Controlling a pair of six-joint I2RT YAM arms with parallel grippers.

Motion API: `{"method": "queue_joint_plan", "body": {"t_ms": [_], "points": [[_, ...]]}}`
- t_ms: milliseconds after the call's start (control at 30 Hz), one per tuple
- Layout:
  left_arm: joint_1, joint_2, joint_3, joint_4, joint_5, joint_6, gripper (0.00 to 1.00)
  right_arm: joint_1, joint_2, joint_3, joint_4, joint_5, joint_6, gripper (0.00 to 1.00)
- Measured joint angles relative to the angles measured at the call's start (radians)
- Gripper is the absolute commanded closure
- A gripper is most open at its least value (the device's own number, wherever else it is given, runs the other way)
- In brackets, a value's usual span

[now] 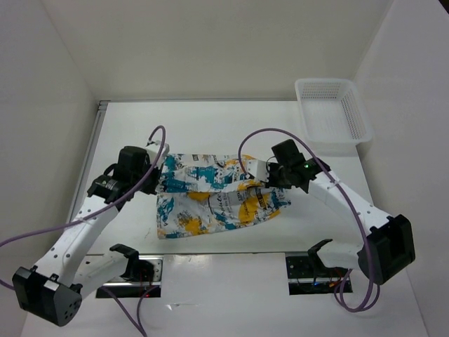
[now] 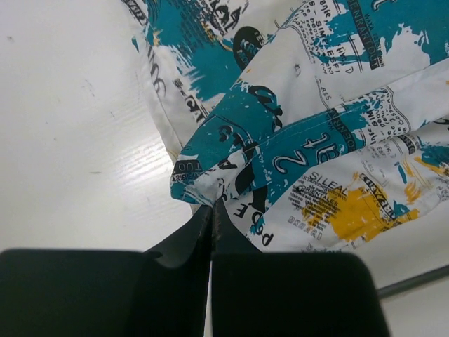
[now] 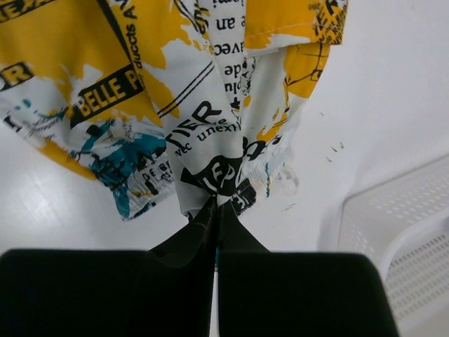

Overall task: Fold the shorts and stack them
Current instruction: Fold the shorts

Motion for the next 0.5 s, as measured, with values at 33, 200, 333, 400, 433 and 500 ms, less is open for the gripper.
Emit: {"method": "queue_joint_plan", "body": {"t_ms": [33,200,333,400,433,500], "points": [[0.0,-0.015,-0.002,-0.017,0.005,0.0,1.0,0.0,-0.01,0.006,-0.027,-0.017,-0.015,1.0],[0.0,-0.071,-0.002,-0.095,0.037,0.0,1.0,0.0,-0.006,0.066,-0.179,-0.081,-0.09,1.0],[0.0,-0.093,0.002,-0.17,0.082,0.0,1.0,0.0,0.007,0.097,-0.301,-0.105,-0.15,1.0],[0.0,-0.089,0.018,-0.233,0.128,0.0,1.0,0.002,0.01,0.12,-0.366,-0.123,-0.192,1.0],[0.0,-0.082,0.032,-0.273,0.157,0.0,1.0,0.003,0.01,0.131,-0.396,-0.132,-0.214,1.0],[0.0,-0.062,0.055,-0.336,0.201,0.0,1.0,0.02,0.005,0.145,-0.448,-0.146,-0.252,1.0]]}}
